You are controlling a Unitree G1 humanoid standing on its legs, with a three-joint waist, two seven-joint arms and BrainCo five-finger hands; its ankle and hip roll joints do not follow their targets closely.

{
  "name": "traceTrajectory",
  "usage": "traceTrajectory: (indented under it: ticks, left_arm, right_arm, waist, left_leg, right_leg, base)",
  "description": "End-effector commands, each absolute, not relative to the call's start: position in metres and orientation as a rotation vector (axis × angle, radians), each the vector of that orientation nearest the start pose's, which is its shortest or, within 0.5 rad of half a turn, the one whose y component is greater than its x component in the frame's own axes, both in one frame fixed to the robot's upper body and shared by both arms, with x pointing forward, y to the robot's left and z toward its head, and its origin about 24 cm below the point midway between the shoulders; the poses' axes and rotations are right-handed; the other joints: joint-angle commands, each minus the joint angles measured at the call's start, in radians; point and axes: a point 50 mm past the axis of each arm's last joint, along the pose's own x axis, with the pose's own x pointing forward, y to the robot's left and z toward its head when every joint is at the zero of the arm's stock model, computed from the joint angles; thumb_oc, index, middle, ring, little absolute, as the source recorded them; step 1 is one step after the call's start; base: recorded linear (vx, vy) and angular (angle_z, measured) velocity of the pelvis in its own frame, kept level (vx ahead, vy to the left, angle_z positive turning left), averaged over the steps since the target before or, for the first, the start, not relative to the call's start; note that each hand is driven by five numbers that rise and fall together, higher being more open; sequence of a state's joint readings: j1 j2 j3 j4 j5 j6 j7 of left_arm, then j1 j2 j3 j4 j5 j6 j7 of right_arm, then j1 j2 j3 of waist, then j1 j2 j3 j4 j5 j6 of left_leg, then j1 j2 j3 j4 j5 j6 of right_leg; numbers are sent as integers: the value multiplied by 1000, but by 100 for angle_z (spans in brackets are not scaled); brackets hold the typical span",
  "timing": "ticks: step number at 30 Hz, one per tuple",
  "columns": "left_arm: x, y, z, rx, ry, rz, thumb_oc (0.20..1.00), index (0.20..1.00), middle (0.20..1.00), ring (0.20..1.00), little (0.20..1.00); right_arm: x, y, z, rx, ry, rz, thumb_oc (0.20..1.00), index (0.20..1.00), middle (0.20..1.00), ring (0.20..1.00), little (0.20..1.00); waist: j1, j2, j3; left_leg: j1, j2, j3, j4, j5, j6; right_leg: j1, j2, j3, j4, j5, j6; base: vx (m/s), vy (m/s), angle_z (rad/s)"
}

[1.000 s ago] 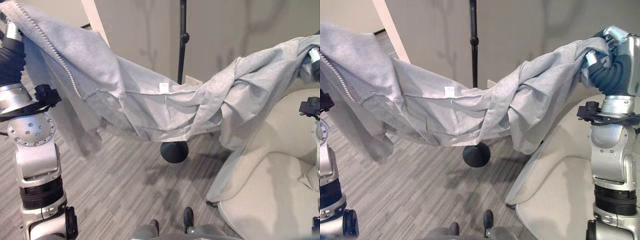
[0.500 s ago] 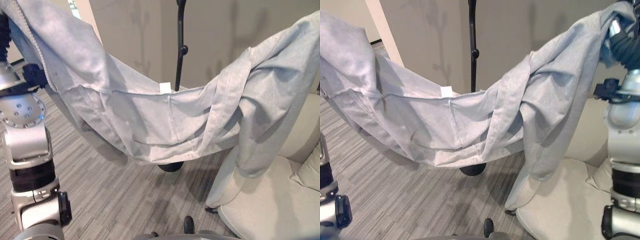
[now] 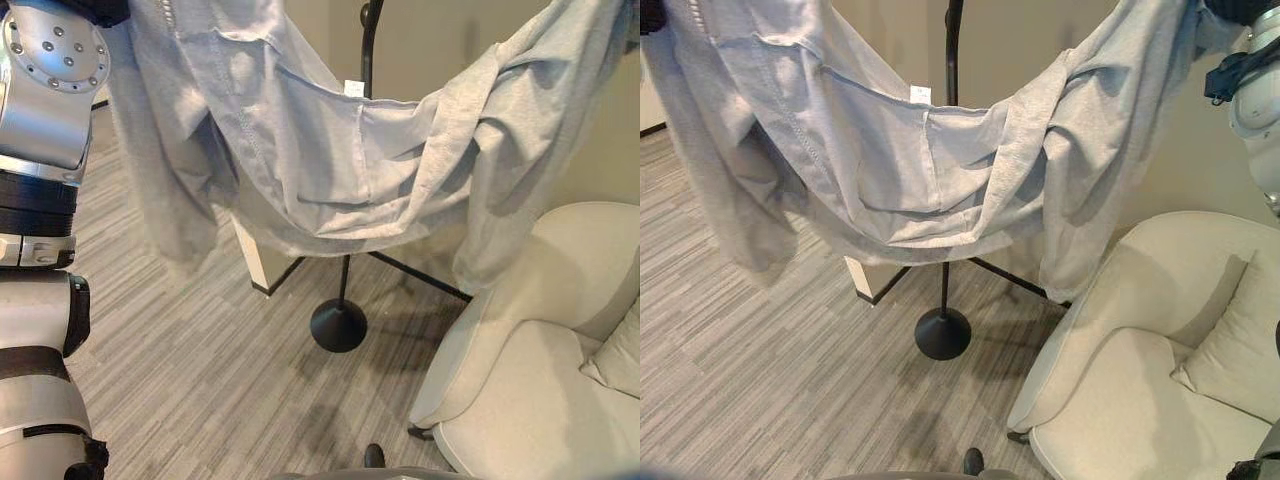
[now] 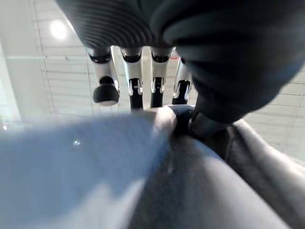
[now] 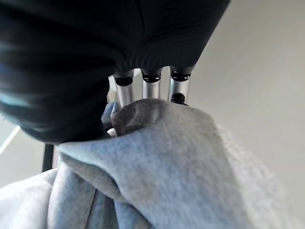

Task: Hang the clothes on the sofa on the clothes rack.

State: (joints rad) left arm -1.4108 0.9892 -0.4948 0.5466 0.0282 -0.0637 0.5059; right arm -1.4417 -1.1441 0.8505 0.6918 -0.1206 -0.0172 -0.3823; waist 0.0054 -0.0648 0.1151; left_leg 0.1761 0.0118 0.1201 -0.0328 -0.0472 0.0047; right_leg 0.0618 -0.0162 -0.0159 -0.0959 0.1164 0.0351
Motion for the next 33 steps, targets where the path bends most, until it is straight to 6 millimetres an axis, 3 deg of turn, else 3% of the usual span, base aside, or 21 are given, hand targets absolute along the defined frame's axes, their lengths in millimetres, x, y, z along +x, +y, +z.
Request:
traceTrajectory:
  ticks: [1, 3, 5, 6, 7, 8, 10, 12, 13, 14, 15, 16, 18, 21, 27, 33]
  left_arm:
    - [310, 243, 462, 823, -1049, 694, 200, 200, 200, 200, 200]
    - [312, 246, 468, 837, -1025, 711, 200, 200, 200, 200, 200]
    - [312, 249, 474, 890, -1000, 743, 200, 200, 200, 200, 200]
    - [311, 252, 476, 914, -985, 765, 200, 200, 200, 200, 200]
    - [311, 252, 478, 913, -988, 766, 200, 200, 200, 200, 200]
    - [309, 250, 483, 923, -992, 769, 200, 200, 200, 200, 200]
    - [304, 247, 496, 933, -1006, 787, 200, 200, 200, 200, 200]
    - [305, 244, 500, 949, -997, 791, 200, 200, 200, 200, 200]
    - [306, 243, 503, 963, -982, 789, 200, 200, 200, 200, 200]
    - [305, 243, 503, 962, -982, 788, 200, 200, 200, 200, 200]
    - [302, 250, 505, 981, -965, 812, 200, 200, 200, 200, 200]
    - [301, 249, 506, 982, -967, 813, 200, 200, 200, 200, 200]
    - [293, 252, 516, 1011, -983, 843, 200, 200, 200, 200, 200]
    - [293, 260, 513, 1039, -954, 868, 200, 200, 200, 200, 200]
    - [294, 282, 499, 1041, -896, 906, 200, 200, 200, 200, 200]
    - [299, 282, 495, 1039, -882, 894, 200, 200, 200, 200, 200]
  right_arm:
    - [317, -285, 448, -1261, -758, -755, 200, 200, 200, 200, 200]
    - [318, -284, 454, -1257, -747, -766, 200, 200, 200, 200, 200]
    - [319, -282, 458, -1252, -744, -769, 200, 200, 200, 200, 200]
    - [317, -284, 464, -1249, -741, -795, 200, 200, 200, 200, 200]
    - [316, -284, 465, -1248, -744, -796, 200, 200, 200, 200, 200]
    - [314, -281, 472, -1243, -758, -804, 200, 200, 200, 200, 200]
    - [312, -279, 482, -1225, -763, -826, 200, 200, 200, 200, 200]
    - [308, -283, 486, -1226, -753, -848, 200, 200, 200, 200, 200]
    - [305, -294, 486, -1233, -711, -880, 200, 200, 200, 200, 200]
    - [305, -294, 486, -1233, -711, -881, 200, 200, 200, 200, 200]
    - [308, -297, 483, -1226, -691, -886, 200, 200, 200, 200, 200]
    - [307, -297, 484, -1224, -693, -888, 200, 200, 200, 200, 200]
    - [322, -281, 477, -1250, -680, -826, 200, 200, 200, 200, 200]
    - [331, -273, 470, -1247, -662, -781, 200, 200, 200, 200, 200]
    - [337, -271, 460, -1236, -647, -747, 200, 200, 200, 200, 200]
    - [337, -270, 462, -1239, -647, -746, 200, 200, 200, 200, 200]
  waist:
    - [-4, 39, -14]
    - [-10, 40, -11]
    - [-17, 41, -9]
    - [-23, 38, -12]
    - [-24, 39, -8]
    - [-24, 27, -1]
    - [-9, 7, 36]
    - [3, 3, 49]
    - [29, 3, 55]
    - [31, 2, 54]
    - [74, 13, 72]
    - [80, 10, 74]
    - [98, 26, 41]
    - [107, 24, 12]
    - [108, 28, -7]
    - [103, 33, -10]
  left_leg:
    - [-22, 64, -32, -54, 34, -37]
    - [-19, 75, -34, -54, 35, -34]
    - [-11, 92, -38, -54, 59, -29]
    - [3, 111, -34, -54, 95, -28]
    - [6, 113, -35, -54, 89, -29]
    - [-3, 122, -32, -5, 109, -30]
    - [-65, 120, -54, 119, 99, -35]
    - [-127, 110, -39, 75, 65, -31]
    - [-175, 81, -35, -8, 96, -36]
    - [-170, 79, -32, -23, 104, -36]
    - [-241, 36, -66, -54, 89, -46]
    - [-241, 36, -60, -54, 90, -45]
    - [-219, 26, -118, -54, 91, -53]
    - [-203, 12, -109, -54, 100, -49]
    - [-153, -15, -81, -54, 74, -44]
    - [-143, -17, -75, -54, 63, -40]
  right_leg:
    - [49, -39, -77, 9, -20, 26]
    - [49, -30, -72, 9, -24, 25]
    - [45, -16, -65, 9, -25, 21]
    - [47, -8, -61, 9, -28, 20]
    - [50, -6, -62, 9, -33, 20]
    - [55, -11, -59, 9, -22, 17]
    - [78, -22, -55, 9, -21, 11]
    - [109, -12, -58, 9, -41, 6]
    - [127, 0, -52, 9, -40, -3]
    - [125, 0, -51, 9, -41, -2]
    - [161, 3, -35, 9, -57, -9]
    - [158, 1, -29, 9, -56, -8]
    - [164, -11, -1, 9, -46, -17]
    - [164, -33, 25, 9, -19, -23]
    - [169, -77, 16, 11, -1, -12]
    - [169, -85, 15, 13, -3, -7]
  base:
    - [45, -134, -1]
    - [55, -108, -2]
    - [59, -101, -6]
    - [74, -58, -8]
    - [91, -114, -1]
    - [31, -126, 0]
    - [5, -172, 1]
    - [142, -98, -2]
    - [197, -23, 0]
    - [255, 10, 0]
    - [133, 6, -9]
    - [266, 76, -19]
    - [241, 168, -78]
    - [236, 199, -139]
    - [154, 138, -48]
    - [56, 61, -1]
